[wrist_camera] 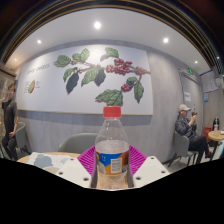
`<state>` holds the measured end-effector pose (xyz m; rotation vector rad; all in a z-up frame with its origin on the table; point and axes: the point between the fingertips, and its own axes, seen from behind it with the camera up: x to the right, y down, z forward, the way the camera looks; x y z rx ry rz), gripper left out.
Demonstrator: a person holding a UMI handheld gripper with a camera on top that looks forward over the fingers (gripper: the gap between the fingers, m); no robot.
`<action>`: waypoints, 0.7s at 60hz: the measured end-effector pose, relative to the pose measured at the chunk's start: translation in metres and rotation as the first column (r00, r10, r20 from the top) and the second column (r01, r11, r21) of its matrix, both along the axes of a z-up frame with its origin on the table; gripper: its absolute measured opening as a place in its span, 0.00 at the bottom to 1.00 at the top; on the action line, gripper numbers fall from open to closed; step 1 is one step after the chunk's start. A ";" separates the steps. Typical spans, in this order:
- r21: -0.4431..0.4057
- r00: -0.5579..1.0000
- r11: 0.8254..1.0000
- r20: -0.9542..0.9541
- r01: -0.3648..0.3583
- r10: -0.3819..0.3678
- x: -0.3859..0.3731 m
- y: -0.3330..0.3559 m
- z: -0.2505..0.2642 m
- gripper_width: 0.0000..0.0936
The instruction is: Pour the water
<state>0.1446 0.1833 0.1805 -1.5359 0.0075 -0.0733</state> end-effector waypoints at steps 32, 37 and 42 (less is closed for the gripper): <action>-0.117 0.998 0.992 -0.057 -0.046 0.040 0.006 -0.002 -0.032 0.90; -0.119 0.998 0.992 -0.051 -0.049 0.043 0.002 -0.024 -0.030 0.91; -0.132 0.997 0.989 -0.040 -0.068 0.063 -0.009 -0.057 -0.033 0.91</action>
